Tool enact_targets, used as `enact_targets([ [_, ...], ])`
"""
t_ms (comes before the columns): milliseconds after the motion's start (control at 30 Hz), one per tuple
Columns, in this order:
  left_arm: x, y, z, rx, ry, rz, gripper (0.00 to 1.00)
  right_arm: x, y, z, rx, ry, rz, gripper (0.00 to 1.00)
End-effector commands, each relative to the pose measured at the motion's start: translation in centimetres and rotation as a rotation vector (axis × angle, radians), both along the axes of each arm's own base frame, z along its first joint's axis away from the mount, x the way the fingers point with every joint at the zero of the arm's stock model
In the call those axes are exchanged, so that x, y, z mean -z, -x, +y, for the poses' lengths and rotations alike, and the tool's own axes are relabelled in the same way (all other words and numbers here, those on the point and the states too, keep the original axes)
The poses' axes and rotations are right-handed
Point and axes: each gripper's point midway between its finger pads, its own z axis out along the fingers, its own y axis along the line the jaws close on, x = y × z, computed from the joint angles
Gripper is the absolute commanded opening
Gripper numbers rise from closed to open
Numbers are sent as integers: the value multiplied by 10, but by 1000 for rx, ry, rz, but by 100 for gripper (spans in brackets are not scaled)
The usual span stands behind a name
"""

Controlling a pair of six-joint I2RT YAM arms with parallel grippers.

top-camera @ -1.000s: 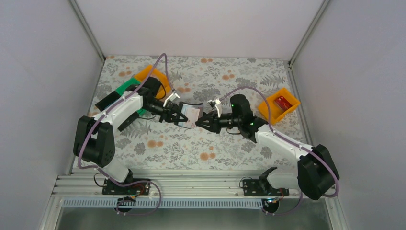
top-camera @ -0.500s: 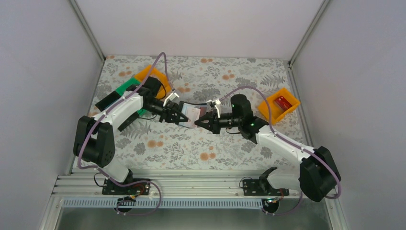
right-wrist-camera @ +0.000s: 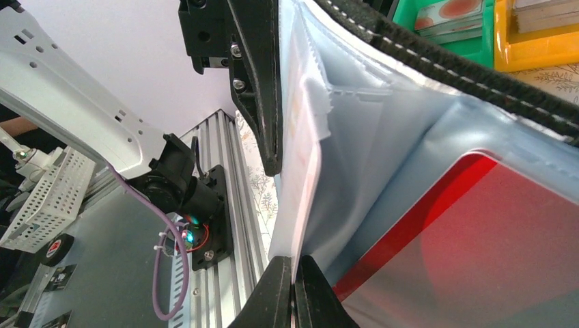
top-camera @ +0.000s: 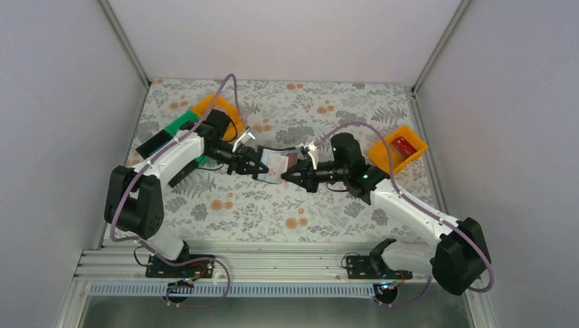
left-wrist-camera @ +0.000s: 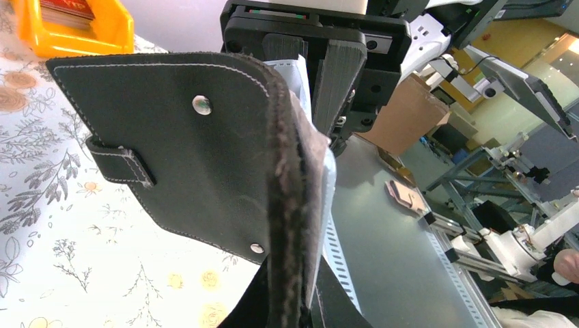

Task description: Take the credit cards out of the card holder

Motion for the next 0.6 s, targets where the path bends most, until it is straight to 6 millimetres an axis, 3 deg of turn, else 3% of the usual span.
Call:
enact_targets([
  [0, -19, 6, 1, 16, 75, -64, 2, -8, -3, -6, 20, 9, -56, 4],
  [300, -20, 6, 2, 15, 76, -67, 2, -12, -3, -5, 0, -23, -46, 14],
  [467, -20, 6, 3, 13, 77, -71, 2, -9, -3, -8, 11, -14, -47, 5],
  [567, -19, 5, 3, 12, 77, -70, 2, -5, -2, -10, 19, -8, -37, 4],
])
